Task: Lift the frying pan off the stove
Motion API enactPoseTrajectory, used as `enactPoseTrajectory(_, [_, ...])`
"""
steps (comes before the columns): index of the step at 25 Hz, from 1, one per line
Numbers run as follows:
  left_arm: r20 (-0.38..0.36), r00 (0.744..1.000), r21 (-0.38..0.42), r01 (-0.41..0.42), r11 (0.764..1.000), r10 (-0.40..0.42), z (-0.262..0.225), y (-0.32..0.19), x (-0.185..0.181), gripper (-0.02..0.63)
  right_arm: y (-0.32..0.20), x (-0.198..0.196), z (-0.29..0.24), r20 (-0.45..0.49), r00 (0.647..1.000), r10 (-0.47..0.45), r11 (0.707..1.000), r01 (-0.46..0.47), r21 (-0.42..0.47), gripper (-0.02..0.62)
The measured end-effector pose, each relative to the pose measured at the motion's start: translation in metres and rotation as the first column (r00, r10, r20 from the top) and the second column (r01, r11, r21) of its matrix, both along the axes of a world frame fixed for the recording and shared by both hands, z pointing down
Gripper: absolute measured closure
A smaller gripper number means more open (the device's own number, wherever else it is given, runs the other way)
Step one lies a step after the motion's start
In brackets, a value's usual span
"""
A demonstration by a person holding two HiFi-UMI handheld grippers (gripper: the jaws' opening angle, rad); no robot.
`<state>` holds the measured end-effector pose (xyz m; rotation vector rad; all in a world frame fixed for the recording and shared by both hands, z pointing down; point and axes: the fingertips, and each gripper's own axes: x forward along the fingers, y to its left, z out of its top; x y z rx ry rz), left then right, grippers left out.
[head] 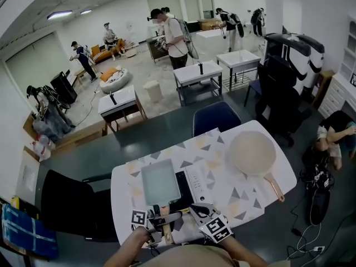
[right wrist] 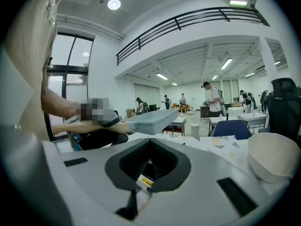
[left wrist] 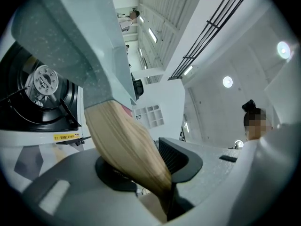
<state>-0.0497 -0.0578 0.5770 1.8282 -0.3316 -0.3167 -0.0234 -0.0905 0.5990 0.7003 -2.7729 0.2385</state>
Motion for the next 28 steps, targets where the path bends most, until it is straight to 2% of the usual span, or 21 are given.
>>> enactPoseTrajectory(13, [0.030, 0.999, 0.033, 0.028, 0.999, -0.029, -0.001, 0.004, -0.008, 0.469, -0.001, -0.008, -0.015, 0.039, 0.999, 0.014, 0.998, -0.016, 0.054, 0.592])
enactPoseTrajectory(28, [-0.006, 1.000, 0.024, 0.016, 1.000, -0.016, 0.002, 0.003, -0.004, 0.463, 0.000, -0.002, -0.009, 0.030, 0.999, 0.017, 0.999, -0.018, 0.038, 0.592])
